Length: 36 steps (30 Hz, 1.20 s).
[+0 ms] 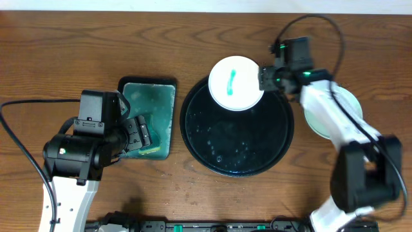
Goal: Clean dirty plates on tray and stack at the side
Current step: 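Grip the white plate rim with the right gripper and pull it center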
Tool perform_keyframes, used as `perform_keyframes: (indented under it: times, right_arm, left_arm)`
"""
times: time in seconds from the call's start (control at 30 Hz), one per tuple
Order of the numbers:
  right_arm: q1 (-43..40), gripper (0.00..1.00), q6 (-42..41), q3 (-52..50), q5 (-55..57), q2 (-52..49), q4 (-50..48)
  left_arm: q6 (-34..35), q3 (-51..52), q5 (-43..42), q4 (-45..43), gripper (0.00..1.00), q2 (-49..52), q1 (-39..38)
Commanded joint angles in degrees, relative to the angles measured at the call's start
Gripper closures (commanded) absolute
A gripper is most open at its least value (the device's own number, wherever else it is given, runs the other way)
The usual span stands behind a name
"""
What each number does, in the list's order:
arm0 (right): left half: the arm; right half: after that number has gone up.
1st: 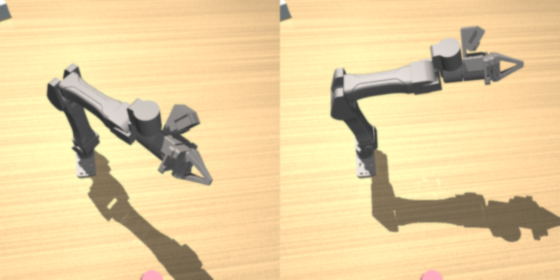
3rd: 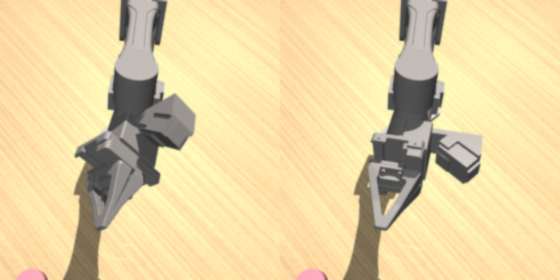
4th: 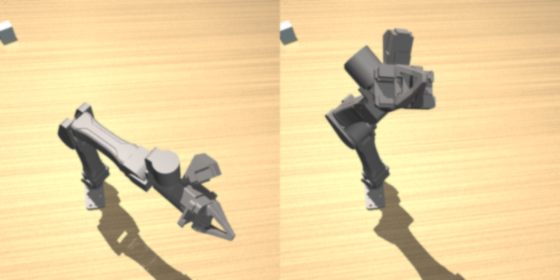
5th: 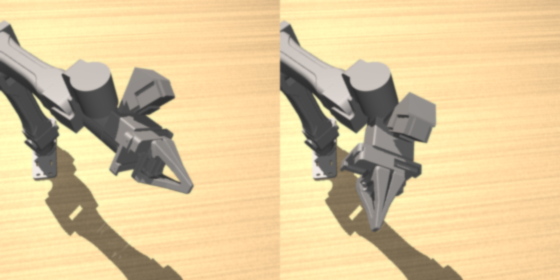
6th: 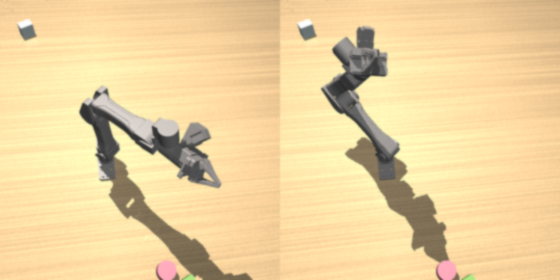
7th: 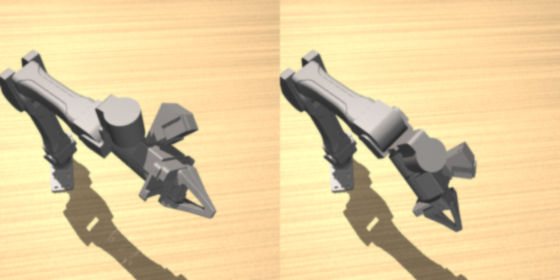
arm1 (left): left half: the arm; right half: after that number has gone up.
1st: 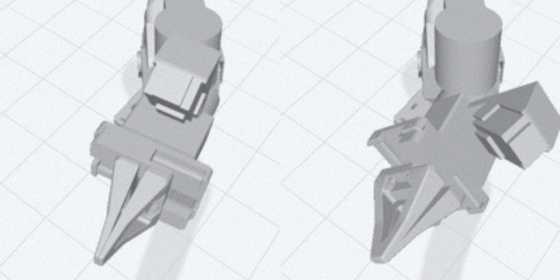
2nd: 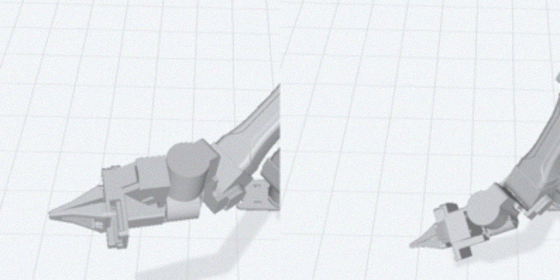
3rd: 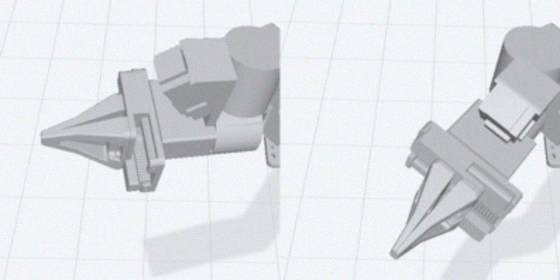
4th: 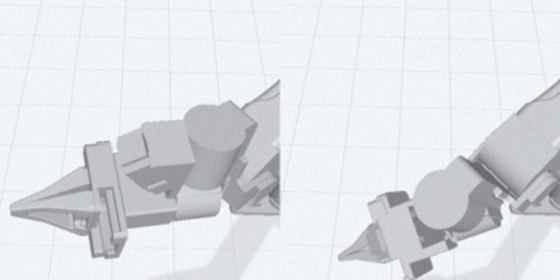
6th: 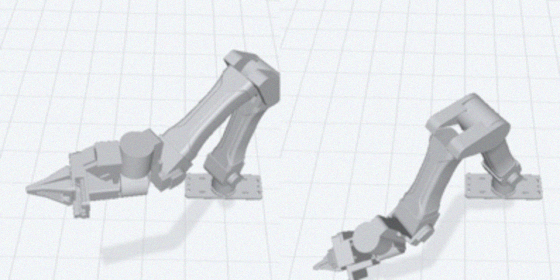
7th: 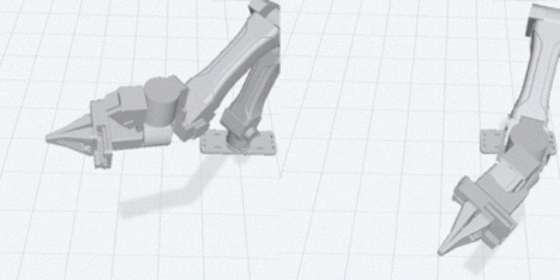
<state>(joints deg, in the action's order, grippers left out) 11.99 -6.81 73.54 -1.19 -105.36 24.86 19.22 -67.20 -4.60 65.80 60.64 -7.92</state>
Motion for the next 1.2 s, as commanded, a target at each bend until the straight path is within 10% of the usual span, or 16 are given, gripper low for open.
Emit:
perform_keyframes:
  times: [0.0,0.37,1.17]
  right_arm:
    - [0.94,0.47,-0.26,0.44,4.11,-5.01,-1.60]
    - [1.14,0.98,-5.46,0.37,-0.39,-7.52,0.98]
    - [5.68,0.99,-14.19,-6.82,-7.41,0.24,26.75]
  left_arm:
    - [-0.57,0.13,-0.35,0.17,0.17,-0.04,0.24]
    - [-0.57,0.13,-0.35,0.17,0.17,-0.04,0.24]
    - [-0.55,0.13,-0.35,-0.76,0.17,-0.02,0.24]
